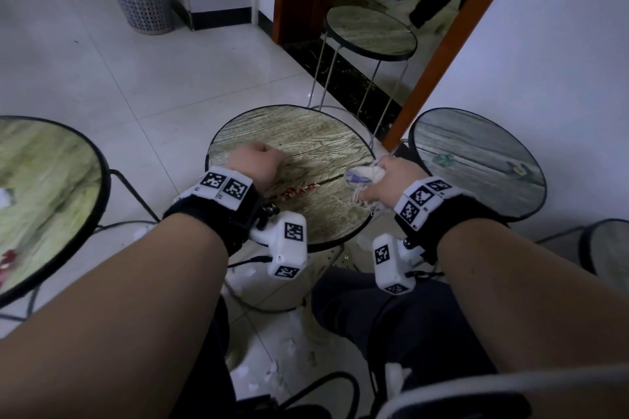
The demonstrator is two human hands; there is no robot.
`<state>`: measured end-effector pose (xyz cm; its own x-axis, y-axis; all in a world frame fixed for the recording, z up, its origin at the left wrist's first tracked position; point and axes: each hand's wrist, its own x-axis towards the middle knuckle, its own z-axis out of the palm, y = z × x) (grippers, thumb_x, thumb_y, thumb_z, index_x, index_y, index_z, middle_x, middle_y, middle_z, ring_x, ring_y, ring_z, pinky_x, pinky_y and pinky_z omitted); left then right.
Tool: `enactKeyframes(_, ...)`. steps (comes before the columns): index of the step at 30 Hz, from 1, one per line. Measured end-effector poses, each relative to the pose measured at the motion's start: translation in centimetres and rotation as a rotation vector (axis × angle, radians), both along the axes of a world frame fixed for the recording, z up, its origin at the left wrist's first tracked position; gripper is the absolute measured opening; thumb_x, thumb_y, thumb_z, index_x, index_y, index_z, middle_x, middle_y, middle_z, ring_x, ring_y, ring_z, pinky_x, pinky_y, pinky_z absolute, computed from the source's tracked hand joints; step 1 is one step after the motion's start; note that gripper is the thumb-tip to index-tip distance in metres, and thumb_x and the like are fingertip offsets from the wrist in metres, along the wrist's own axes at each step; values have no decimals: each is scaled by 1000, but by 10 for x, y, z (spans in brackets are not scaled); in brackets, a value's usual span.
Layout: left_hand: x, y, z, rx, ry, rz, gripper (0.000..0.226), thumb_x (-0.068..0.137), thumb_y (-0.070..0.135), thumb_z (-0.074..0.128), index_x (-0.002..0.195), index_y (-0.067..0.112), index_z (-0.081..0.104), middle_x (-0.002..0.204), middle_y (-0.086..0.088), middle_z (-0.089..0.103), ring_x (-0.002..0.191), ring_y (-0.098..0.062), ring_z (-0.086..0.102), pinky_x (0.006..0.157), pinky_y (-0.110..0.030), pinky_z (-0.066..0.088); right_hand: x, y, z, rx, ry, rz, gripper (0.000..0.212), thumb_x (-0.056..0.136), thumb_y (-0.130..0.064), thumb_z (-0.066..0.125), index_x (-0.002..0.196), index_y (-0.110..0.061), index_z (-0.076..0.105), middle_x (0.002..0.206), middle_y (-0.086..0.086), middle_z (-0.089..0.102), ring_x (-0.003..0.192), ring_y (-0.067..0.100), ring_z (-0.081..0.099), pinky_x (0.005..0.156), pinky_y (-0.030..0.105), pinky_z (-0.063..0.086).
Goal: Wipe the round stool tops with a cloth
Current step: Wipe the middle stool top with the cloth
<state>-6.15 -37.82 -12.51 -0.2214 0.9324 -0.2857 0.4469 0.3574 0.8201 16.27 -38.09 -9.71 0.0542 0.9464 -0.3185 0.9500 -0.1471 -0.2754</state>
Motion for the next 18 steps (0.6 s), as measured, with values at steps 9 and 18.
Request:
enactKeyframes(9,-19,33,1,-11,-150,69,20,85,33,60,80,14,63,102,-15,69,99,-32,63,90,-37,48,-8,34,-6,-82,-28,16,44,69,-44,73,101,-19,56,90,3,63,80,22,61,74,35,53)
enactKeyframes(18,-24,48,-8,-31,-285,97,19,76,25,64,62,15,59,74,-12,61,69,-22,52,72,-33,43,-23,67,-9,-62,-89,66,33,67,-46,69,76,-17,59,71,2,62,66,20,60,58,27,43)
